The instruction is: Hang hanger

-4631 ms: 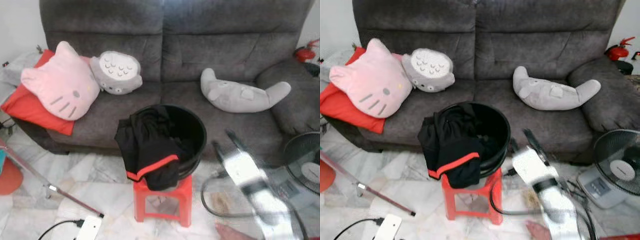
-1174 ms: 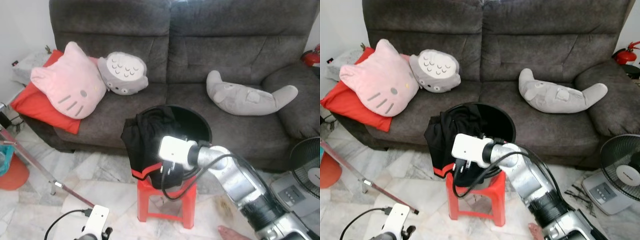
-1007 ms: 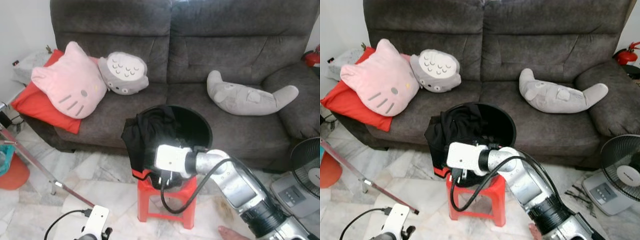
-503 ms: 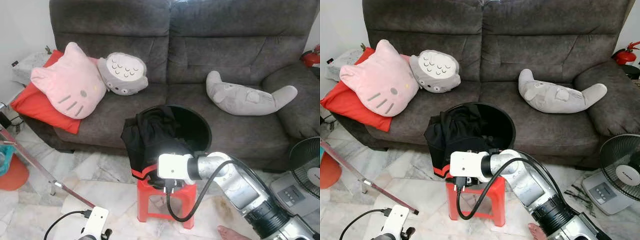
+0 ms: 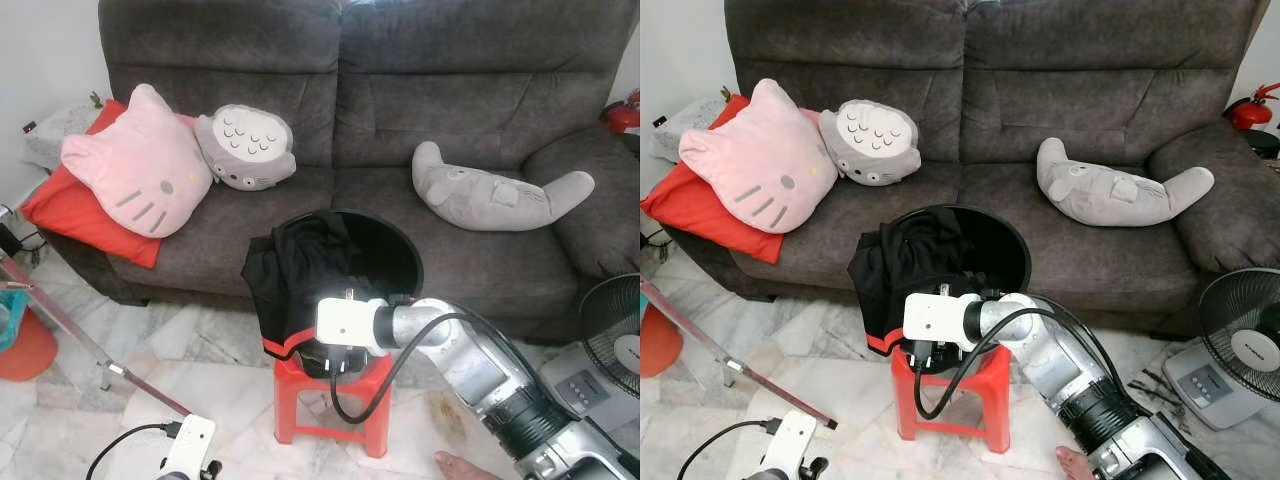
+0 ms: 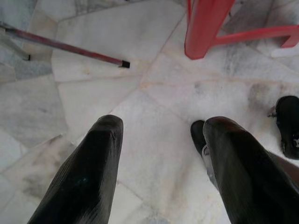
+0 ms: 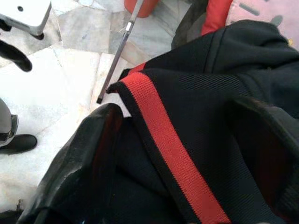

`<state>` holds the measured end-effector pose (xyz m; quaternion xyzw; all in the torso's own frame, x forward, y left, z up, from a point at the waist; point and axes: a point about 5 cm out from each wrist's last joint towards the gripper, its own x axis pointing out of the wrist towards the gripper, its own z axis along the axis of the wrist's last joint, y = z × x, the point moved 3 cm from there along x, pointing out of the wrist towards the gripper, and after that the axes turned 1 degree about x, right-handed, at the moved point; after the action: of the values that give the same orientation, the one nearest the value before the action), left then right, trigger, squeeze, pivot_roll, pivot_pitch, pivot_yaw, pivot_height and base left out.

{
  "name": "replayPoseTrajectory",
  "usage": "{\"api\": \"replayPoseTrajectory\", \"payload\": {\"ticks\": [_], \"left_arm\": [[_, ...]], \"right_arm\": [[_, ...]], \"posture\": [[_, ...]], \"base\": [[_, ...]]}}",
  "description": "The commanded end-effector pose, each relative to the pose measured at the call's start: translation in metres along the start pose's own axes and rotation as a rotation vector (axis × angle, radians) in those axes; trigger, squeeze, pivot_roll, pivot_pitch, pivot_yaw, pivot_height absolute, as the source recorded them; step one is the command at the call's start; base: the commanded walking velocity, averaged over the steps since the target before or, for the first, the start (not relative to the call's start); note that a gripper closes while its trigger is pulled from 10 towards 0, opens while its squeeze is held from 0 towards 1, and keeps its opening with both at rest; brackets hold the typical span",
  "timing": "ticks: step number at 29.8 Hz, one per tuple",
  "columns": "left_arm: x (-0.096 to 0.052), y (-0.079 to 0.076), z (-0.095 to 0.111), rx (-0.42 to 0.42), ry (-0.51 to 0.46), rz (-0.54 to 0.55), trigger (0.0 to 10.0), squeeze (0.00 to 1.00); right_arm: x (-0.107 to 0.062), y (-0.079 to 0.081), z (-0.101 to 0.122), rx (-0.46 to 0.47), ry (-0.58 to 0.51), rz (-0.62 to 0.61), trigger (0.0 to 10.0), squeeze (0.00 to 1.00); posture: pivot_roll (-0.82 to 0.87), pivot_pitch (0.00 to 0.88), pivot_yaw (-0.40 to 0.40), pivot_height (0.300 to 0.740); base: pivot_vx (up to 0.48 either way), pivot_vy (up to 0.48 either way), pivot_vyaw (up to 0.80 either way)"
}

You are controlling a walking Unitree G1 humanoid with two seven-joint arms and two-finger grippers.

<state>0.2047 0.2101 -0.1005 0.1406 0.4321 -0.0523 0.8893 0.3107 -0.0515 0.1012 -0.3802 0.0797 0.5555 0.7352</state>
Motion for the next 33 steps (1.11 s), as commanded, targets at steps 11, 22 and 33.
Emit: {"api": "replayPoseTrajectory", "payload": {"ticks": [11,22,33], "left_arm": [[-0.001,0.000,-0.007,-0.009,0.019,0.005,10.0,0.00],[-0.001,-0.010,-0.008,-0.006,0.024,-0.003,10.0,0.00],[-0.001,-0.008,-0.009,-0.006,0.031,0.001,10.0,0.00]], "right_arm": [[0.004,-0.005,0.005,-0.020,-0.031,-0.036,10.0,0.00],[0.006,-0.009,0.000,-0.034,-0.013,-0.090,10.0,0.00],[0.006,-0.023,0.011,-0.079,-0.050,-0.213,10.0,0.00]], "posture": [[-0.05,0.000,0.042,0.740],[-0.05,0.000,0.040,0.740],[-0.06,0.000,0.039,0.740]], "base": [[0.000,0.000,0.00],[0.000,0.000,0.00],[0.000,0.000,0.00]]}}
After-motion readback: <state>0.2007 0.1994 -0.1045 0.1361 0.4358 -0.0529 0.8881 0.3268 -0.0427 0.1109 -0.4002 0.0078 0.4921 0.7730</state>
